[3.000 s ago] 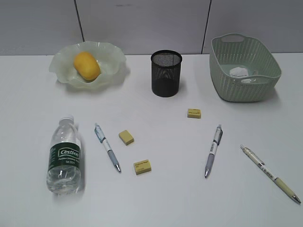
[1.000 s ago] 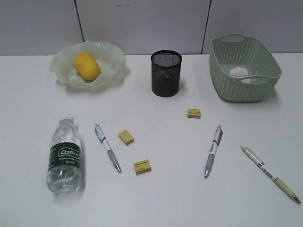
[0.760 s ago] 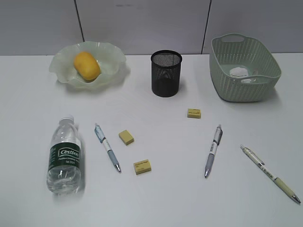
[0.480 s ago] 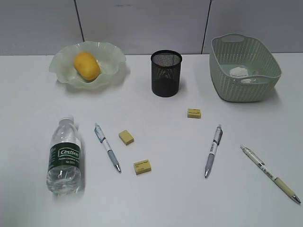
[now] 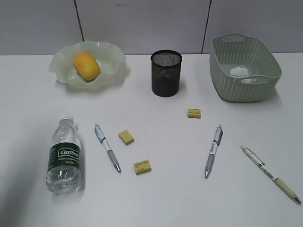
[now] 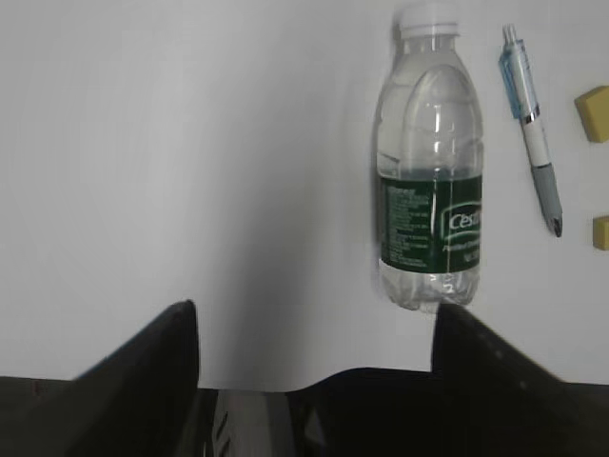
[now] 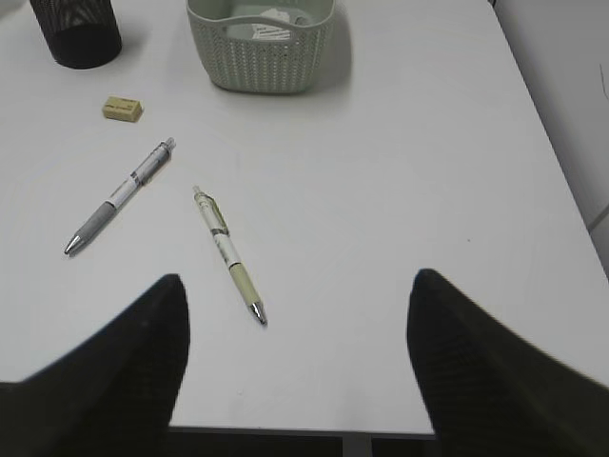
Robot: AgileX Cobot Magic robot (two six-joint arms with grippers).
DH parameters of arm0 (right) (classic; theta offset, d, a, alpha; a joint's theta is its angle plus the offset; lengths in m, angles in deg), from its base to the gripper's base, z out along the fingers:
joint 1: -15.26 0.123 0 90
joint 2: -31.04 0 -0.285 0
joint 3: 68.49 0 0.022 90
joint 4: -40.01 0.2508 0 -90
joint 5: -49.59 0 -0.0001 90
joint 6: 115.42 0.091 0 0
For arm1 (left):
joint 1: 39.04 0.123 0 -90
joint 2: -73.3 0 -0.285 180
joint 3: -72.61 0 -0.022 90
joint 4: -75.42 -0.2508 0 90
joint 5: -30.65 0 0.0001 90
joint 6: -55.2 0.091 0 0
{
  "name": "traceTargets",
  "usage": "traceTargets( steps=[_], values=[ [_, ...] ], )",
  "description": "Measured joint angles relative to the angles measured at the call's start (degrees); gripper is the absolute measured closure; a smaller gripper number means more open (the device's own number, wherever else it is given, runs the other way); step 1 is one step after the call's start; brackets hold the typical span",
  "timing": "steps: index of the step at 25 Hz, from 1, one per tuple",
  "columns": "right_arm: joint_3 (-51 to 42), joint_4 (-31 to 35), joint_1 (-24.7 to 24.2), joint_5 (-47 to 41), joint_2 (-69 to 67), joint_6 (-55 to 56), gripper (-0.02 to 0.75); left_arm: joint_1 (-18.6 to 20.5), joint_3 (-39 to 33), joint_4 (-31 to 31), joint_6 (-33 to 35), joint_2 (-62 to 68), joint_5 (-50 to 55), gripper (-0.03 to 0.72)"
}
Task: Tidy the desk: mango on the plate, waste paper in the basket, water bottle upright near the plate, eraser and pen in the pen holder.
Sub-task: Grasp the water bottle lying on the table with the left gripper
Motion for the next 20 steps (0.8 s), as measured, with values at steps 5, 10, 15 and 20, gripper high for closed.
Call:
traceTargets(
  steps=[5, 10, 15, 20],
  values=[
    [0.00, 0.00, 0.00, 0.00, 0.00, 0.00, 0.174, -8.14, 0.21, 0.57, -9.87, 7.58, -2.95, 0.097],
    [0.00, 0.00, 0.00, 0.00, 0.00, 0.00, 0.174, -12.94, 0.26, 0.69, -16.31, 15.99, -8.79, 0.097],
    [0.00, 0.00, 0.00, 0.00, 0.00, 0.00, 0.174, -14.78, 0.62, 1.09, -19.22, 21.15, -15.13, 0.097],
    [0.00, 0.00, 0.00, 0.00, 0.00, 0.00, 0.174, -14.91, 1.54, -0.79, -20.25, 25.15, -17.36, 0.096]
  ],
)
